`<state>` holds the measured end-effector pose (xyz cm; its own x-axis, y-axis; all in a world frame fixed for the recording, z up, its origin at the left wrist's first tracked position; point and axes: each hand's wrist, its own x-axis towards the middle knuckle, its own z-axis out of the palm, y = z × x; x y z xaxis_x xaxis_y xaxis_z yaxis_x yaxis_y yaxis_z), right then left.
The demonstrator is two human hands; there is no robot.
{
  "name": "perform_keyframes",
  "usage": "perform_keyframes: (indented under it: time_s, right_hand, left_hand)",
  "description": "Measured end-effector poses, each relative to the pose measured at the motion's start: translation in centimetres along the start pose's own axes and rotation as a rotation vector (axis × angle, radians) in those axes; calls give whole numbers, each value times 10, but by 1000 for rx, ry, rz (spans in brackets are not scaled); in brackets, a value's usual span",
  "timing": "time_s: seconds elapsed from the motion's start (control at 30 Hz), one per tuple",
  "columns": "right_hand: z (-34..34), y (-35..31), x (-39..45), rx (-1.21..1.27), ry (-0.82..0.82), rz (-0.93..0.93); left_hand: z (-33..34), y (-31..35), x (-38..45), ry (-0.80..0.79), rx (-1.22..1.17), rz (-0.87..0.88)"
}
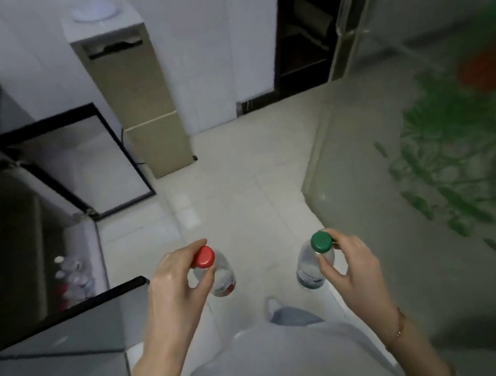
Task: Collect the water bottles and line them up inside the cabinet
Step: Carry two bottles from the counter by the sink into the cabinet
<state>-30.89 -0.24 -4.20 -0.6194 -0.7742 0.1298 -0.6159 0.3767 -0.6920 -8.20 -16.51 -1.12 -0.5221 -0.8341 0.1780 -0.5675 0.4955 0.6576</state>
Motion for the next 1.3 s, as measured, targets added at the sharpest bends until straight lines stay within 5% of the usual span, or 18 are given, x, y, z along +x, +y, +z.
perform_keyframes:
  time_s: [0.4, 0.9, 1.3]
  right_hand:
    - [82, -41, 266, 34, -355, -353]
    - [348, -219, 486, 97, -723, -747]
    - [540, -358, 565, 167, -1035, -895]
  left_hand:
    - [-3, -45, 150, 324, 50, -332]
    - [-72, -222, 300, 563, 111, -622]
    - [-112, -348, 381, 812, 154, -934]
